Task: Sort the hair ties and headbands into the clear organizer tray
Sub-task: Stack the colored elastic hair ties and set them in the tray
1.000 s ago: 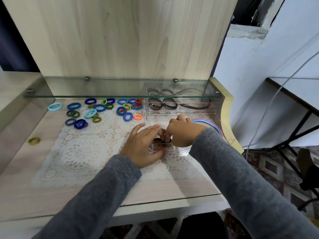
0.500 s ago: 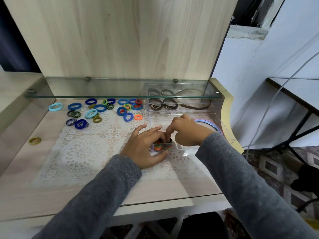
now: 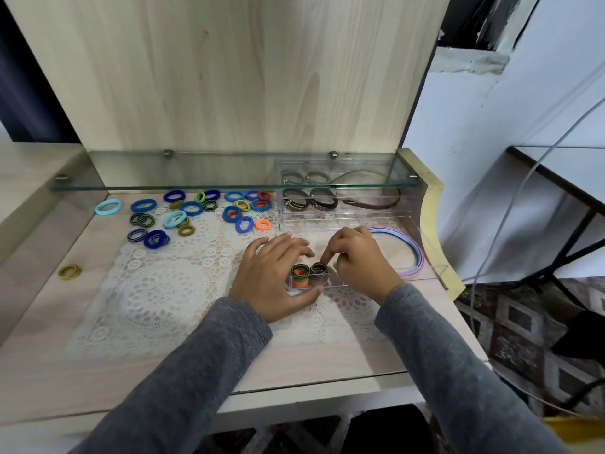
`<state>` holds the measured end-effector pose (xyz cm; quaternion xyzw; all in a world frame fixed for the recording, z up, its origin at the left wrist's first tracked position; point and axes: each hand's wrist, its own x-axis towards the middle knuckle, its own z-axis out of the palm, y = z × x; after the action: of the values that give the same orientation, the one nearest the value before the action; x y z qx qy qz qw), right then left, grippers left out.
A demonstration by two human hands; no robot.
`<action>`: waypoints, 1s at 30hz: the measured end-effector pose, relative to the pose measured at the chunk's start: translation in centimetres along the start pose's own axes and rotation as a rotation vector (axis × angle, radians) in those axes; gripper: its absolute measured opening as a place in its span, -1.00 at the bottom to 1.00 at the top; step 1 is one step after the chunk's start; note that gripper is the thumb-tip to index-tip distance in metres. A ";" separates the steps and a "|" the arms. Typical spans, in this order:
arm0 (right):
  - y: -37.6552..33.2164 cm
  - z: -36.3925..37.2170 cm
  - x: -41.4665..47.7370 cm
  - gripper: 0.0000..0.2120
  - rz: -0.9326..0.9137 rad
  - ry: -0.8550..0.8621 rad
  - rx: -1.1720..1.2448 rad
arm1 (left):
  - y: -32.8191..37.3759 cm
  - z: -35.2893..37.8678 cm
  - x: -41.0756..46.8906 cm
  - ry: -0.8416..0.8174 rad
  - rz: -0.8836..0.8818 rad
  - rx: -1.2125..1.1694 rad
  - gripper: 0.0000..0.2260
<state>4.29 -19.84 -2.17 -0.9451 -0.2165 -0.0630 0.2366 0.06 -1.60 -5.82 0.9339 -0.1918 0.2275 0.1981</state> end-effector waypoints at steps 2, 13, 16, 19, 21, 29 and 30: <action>0.1 0.3 -0.1 -0.61 -0.028 0.058 0.034 | 0.0 0.0 0.0 -0.005 0.012 0.020 -0.54; 0.8 1.1 -0.2 -0.61 -0.072 0.148 0.038 | -0.1 0.3 0.0 -0.004 0.018 0.023 -0.61; 0.8 0.9 -0.2 -0.61 -0.068 0.140 0.036 | -0.2 0.3 0.0 -0.013 0.018 0.027 -0.62; 0.8 0.8 -0.2 -0.60 -0.057 0.127 0.025 | -0.1 0.3 0.0 -0.020 0.014 0.027 -0.60; 0.6 0.5 -0.3 -0.61 -0.044 0.109 0.013 | -0.1 0.2 0.1 -0.020 0.006 0.036 -0.59; -0.6 -0.3 -0.3 -0.63 0.029 0.003 -0.067 | 0.0 -0.1 0.1 0.030 -0.073 0.094 -0.55; -0.8 -0.3 -0.3 -0.64 0.036 -0.017 -0.070 | 0.0 -0.2 0.1 0.037 -0.074 0.095 -0.56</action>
<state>3.70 -19.48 -1.66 -0.9571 -0.1993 -0.0581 0.2024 0.04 -1.56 -5.66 0.9444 -0.1421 0.2461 0.1652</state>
